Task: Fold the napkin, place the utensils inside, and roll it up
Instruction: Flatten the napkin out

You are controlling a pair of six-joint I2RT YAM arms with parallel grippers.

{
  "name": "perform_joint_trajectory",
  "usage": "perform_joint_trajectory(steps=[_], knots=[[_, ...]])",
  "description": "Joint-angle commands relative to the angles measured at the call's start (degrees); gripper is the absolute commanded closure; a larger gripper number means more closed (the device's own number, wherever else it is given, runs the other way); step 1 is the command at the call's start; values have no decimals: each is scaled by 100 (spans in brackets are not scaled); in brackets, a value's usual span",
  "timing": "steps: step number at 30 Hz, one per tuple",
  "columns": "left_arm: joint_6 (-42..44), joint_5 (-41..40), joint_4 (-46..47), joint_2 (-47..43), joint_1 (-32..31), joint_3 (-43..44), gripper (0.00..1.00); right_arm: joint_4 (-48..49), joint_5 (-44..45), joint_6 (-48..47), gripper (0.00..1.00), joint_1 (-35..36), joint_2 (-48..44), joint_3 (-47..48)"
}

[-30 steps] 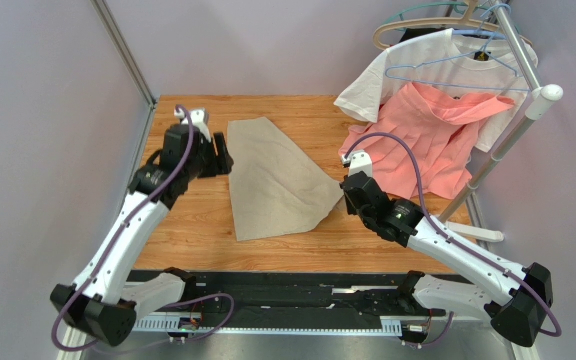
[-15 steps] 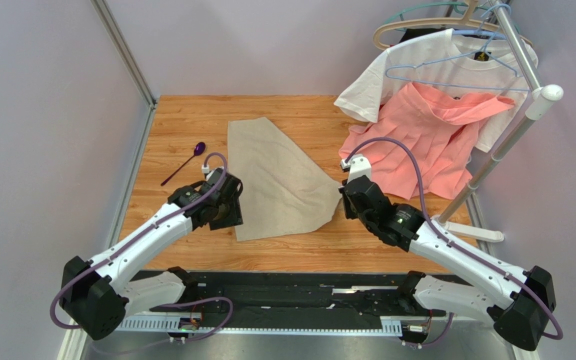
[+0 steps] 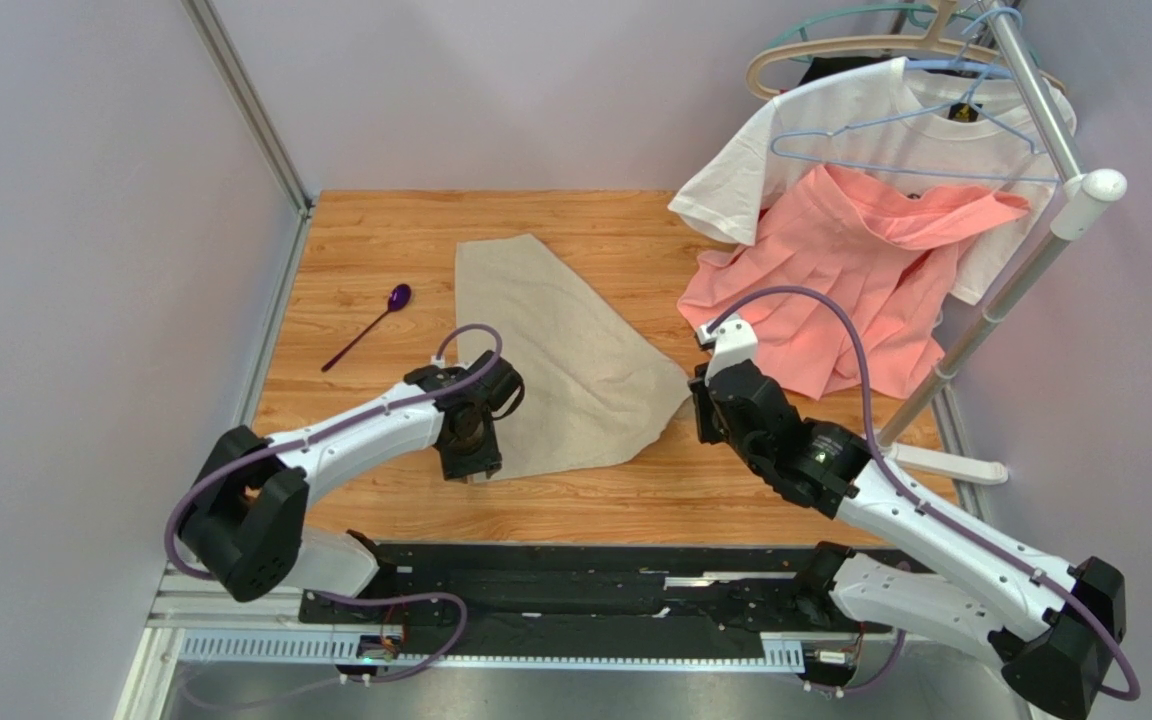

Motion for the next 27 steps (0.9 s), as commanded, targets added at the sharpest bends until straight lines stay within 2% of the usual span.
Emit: perform_joint_trajectory(steps=[1,14,24,27], knots=[[-372,-193,-25,249,-30,-11,55,261,12,42,100,-17,-265,-18],[-715,-326,696,460,-22,-406,57,243,-102,25,100,-8,-327,-106],[-1005,-783,529,170,-22,-583,58,225,-172,78,100,-17,-398,-150],[-1032,-704,853,-58,-22,-740,59,225,-199,78,100,-17,-380,-150]])
